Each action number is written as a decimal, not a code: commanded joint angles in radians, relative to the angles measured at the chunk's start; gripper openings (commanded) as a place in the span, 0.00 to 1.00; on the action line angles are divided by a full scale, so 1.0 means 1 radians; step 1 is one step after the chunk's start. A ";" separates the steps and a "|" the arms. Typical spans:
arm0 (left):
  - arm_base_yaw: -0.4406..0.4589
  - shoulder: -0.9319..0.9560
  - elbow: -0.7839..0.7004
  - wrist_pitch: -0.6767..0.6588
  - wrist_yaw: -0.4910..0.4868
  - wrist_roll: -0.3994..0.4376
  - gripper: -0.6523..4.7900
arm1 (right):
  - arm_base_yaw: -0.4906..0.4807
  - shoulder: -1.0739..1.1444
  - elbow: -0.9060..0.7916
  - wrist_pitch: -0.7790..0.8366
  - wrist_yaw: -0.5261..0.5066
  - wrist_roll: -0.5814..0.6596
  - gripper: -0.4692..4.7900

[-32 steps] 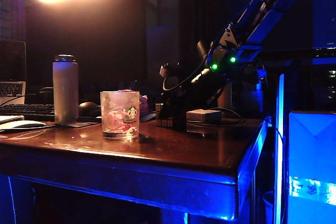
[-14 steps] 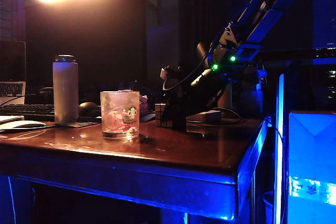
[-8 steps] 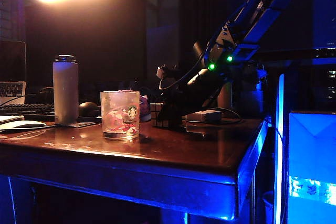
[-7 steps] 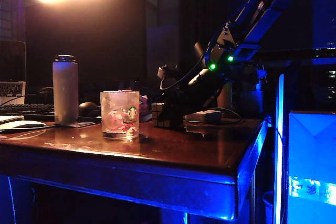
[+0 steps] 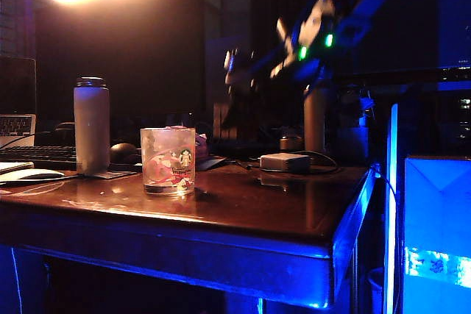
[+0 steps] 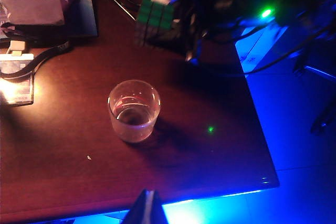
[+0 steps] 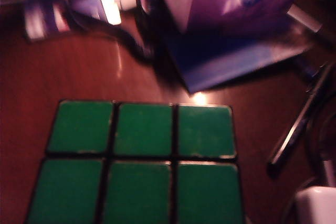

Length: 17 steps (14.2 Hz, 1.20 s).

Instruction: Stack the Rubik's Cube on top of the glass cup.

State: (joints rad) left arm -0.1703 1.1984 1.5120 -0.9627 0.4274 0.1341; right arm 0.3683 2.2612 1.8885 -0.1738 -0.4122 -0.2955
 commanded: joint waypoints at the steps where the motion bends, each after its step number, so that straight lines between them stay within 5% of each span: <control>1: 0.000 -0.002 0.004 0.008 0.007 -0.003 0.11 | 0.002 -0.086 0.003 -0.069 -0.050 0.014 0.29; 7: 0.000 -0.002 0.004 0.019 0.008 -0.003 0.11 | 0.076 -0.156 0.003 -0.152 -0.193 0.060 0.29; 17: 0.000 -0.002 0.004 0.018 0.034 -0.003 0.11 | 0.177 -0.131 0.002 -0.167 -0.189 0.052 0.29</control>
State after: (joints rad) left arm -0.1703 1.1984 1.5120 -0.9585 0.4538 0.1341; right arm 0.5434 2.1269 1.8870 -0.3679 -0.5949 -0.2413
